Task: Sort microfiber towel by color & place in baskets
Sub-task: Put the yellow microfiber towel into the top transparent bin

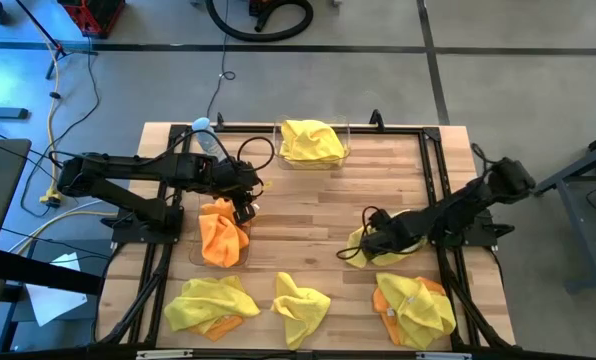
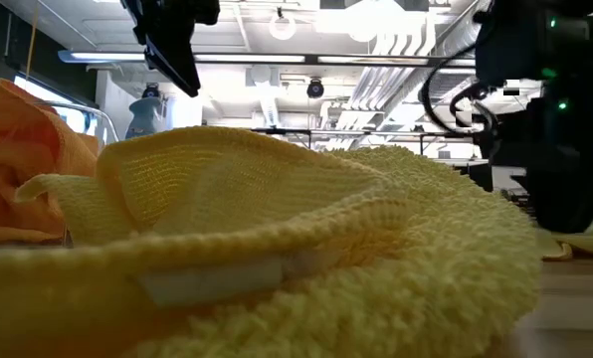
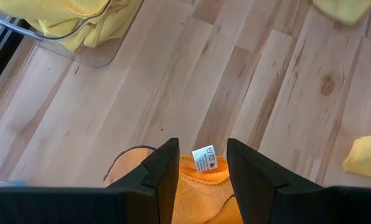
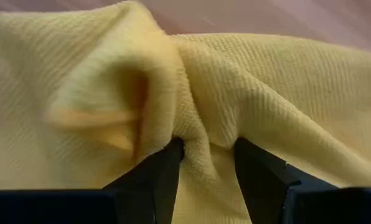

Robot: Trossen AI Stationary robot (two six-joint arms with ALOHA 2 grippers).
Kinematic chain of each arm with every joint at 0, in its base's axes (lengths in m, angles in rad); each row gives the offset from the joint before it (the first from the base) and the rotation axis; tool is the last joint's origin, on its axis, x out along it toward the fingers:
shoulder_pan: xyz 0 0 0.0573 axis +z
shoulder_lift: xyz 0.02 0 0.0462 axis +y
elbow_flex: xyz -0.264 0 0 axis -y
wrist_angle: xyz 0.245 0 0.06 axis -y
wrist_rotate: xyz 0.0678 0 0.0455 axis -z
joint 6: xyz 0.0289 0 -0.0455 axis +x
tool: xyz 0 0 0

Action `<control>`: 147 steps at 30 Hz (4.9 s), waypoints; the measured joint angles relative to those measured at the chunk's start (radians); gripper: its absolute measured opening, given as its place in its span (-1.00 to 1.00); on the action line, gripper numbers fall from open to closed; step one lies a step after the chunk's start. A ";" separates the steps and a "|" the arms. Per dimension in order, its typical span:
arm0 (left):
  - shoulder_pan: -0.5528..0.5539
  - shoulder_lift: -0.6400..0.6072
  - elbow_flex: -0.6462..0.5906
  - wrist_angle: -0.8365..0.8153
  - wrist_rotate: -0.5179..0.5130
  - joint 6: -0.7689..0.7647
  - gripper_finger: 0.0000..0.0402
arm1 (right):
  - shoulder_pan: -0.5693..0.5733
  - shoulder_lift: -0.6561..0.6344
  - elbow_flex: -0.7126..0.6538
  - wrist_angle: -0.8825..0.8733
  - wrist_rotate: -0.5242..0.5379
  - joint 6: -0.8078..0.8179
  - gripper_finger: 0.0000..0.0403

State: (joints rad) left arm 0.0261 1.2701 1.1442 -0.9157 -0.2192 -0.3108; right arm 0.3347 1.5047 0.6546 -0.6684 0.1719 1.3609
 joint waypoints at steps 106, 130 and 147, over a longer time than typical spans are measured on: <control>0.079 -0.623 -0.249 0.019 -0.134 0.166 -0.39 | -0.869 0.499 1.108 -0.125 -0.084 -0.819 -0.35; 0.079 -0.623 -0.249 0.023 -0.136 0.129 -0.39 | -0.872 0.557 1.105 -0.143 -0.122 -0.805 -0.35; 0.075 -0.489 -0.248 0.023 -0.144 -0.052 -0.39 | -0.845 0.282 0.918 -0.128 -0.270 -1.206 -0.35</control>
State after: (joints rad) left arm 0.1013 0.7806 0.8963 -0.8932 -0.3636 -0.3630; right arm -0.5099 1.7864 1.5727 -0.7964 -0.0980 0.1548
